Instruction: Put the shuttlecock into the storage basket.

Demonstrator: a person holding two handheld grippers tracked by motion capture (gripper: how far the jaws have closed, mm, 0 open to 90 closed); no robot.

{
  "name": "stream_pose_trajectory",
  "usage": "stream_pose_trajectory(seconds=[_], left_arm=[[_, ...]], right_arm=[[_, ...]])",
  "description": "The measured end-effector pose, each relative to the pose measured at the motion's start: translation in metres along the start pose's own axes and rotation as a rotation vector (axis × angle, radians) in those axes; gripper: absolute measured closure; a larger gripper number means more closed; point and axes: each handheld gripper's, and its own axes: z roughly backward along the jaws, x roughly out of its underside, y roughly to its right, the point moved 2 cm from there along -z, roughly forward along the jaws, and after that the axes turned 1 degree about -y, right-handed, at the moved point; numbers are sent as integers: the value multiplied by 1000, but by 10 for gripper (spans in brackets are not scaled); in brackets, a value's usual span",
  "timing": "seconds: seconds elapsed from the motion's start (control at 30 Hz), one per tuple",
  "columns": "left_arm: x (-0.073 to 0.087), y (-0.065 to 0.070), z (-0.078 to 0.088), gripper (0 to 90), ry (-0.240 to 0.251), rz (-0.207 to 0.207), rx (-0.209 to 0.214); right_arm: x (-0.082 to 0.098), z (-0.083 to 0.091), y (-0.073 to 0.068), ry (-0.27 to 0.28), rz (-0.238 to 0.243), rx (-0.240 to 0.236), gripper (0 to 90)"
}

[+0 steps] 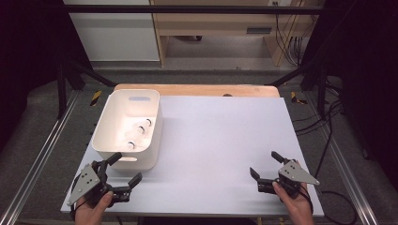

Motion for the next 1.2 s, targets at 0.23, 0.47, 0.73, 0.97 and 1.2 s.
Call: stream_pose_trajectory(seconds=[0.23,0.47,0.73,0.97,1.2], left_arm=[[11,-5,2,37,-18,8,3],[20,-15,0,42,-11,15,-17],[28,-18,-1,43,-12,17,-23],[32,-16,-2,43,-11,14,-6],[35,-15,-1,43,-10,14,-2]], right_arm=[[1,4,2,2,-9,1,33],[2,5,3,3,-3,4,34],[3,5,3,-1,-2,3,34],[3,4,3,-3,0,3,34],[3,4,3,-5,2,2,34]])
